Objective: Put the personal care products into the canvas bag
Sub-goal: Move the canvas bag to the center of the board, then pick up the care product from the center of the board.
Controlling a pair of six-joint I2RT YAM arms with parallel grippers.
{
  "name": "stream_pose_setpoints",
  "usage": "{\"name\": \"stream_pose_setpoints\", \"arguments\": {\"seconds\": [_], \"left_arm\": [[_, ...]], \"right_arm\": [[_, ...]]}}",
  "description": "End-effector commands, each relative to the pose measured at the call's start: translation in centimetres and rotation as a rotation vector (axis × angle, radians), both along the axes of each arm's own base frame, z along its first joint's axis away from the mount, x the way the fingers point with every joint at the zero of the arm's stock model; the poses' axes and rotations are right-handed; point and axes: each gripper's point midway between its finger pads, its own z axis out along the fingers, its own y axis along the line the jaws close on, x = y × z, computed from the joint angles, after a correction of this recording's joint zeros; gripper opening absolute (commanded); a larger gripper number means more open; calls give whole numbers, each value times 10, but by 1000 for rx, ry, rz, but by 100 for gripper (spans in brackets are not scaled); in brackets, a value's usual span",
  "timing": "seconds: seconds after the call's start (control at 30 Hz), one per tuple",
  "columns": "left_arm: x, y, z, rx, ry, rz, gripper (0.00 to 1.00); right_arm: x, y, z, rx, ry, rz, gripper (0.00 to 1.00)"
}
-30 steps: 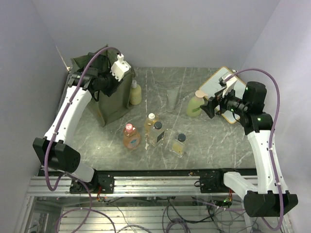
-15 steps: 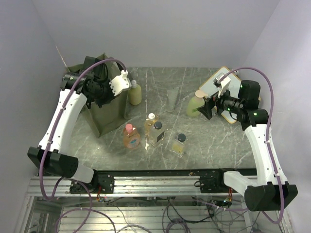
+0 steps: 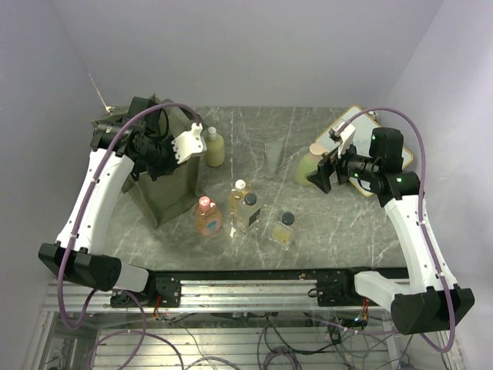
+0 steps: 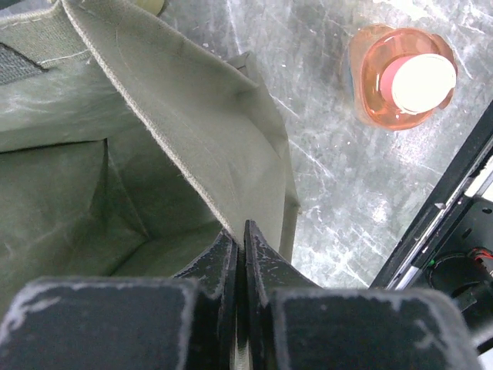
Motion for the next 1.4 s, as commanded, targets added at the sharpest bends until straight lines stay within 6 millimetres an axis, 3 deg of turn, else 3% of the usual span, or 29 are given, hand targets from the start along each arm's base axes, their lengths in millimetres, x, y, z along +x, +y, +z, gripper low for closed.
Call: {"name": "stream_pose_setpoints", "arguments": {"seconds": [0.0, 0.13, 0.27, 0.43, 0.6, 0.83, 0.97, 1.1, 1.2, 1.37], "left_arm": [[-2, 1, 6, -34, -53, 74, 14], [15, 4, 15, -79, -147, 216, 22], [29, 7, 32, -159, -248, 358, 37], [40, -1, 67, -293, -354, 420, 57], [51, -23, 117, -465, -430, 404, 79], [87, -68, 127, -440, -404, 341, 83], [109, -109, 112, -387, -359, 260, 81], [136, -136, 87, -328, -297, 225, 80], [154, -150, 59, -280, -232, 221, 81], [172, -154, 10, -184, -145, 243, 84]], "right_arm": [[1, 5, 2, -38, -16, 13, 100], [2, 11, -2, -66, -21, 20, 100], [5, 19, -3, -95, -42, 31, 100], [9, 36, -5, -131, -56, 69, 100], [12, 44, -5, -114, -65, 84, 100], [12, 42, 5, -111, -106, 72, 100], [12, 40, 5, -118, -103, 60, 100], [9, 37, 1, -118, -102, 45, 100], [8, 36, -1, -120, -98, 44, 100], [9, 37, -4, -120, -80, 48, 100]]}}
